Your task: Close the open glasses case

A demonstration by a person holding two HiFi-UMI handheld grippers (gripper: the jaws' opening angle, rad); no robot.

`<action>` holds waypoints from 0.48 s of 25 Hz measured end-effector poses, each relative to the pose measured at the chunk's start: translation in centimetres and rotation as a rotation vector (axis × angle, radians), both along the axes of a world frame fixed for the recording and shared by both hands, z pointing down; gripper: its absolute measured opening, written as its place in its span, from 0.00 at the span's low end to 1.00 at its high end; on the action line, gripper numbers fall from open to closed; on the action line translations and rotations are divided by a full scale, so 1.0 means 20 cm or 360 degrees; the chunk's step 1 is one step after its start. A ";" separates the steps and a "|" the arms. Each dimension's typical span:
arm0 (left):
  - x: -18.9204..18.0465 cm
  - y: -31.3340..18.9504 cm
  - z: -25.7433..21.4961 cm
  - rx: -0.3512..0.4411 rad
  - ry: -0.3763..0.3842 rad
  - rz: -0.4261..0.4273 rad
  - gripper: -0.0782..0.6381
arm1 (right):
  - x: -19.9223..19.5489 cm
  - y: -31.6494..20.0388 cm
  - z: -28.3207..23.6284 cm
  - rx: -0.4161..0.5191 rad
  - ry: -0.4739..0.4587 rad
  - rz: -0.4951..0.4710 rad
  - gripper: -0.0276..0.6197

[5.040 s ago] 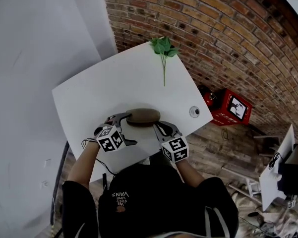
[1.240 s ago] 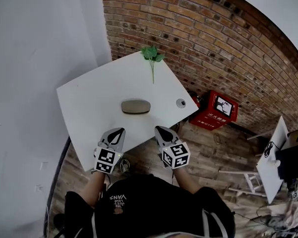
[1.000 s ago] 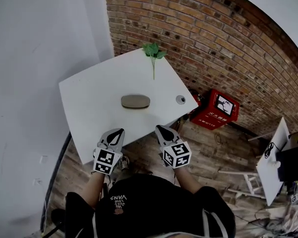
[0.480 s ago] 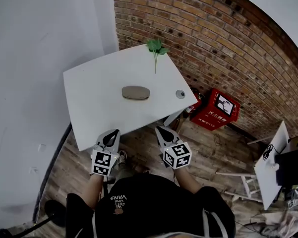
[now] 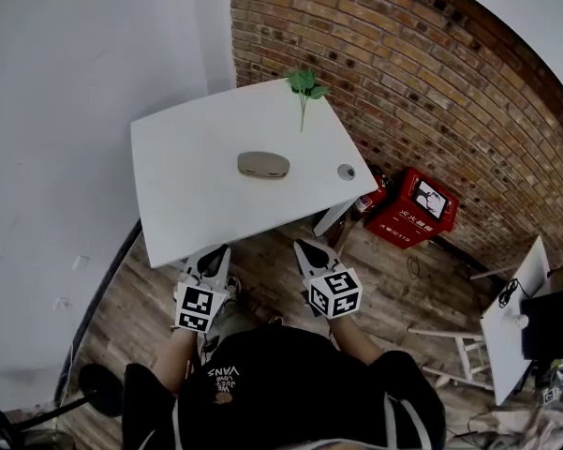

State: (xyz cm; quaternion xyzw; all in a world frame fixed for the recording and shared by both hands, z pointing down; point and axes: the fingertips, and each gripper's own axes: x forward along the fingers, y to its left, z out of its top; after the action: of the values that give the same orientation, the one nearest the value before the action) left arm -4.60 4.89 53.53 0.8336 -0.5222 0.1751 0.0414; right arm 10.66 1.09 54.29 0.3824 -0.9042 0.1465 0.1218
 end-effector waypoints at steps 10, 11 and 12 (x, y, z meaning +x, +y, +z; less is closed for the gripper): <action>0.00 0.08 -0.01 0.0015 0.0002 -0.0060 0.12 | 0.01 0.06 0.00 0.0021 0.0038 -0.0024 0.04; 0.01 0.08 0.00 0.0013 -0.0001 -0.0063 0.12 | 0.01 0.06 0.00 0.0024 0.0044 -0.0026 0.04; 0.01 0.08 0.00 0.0009 -0.0004 -0.0066 0.12 | 0.02 0.07 0.00 0.0026 0.0051 -0.0028 0.04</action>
State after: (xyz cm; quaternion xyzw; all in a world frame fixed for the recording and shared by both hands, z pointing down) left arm -4.34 6.47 53.54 0.8225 -0.5400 0.1737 0.0418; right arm 11.04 2.43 54.26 0.3776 -0.9066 0.1318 0.1345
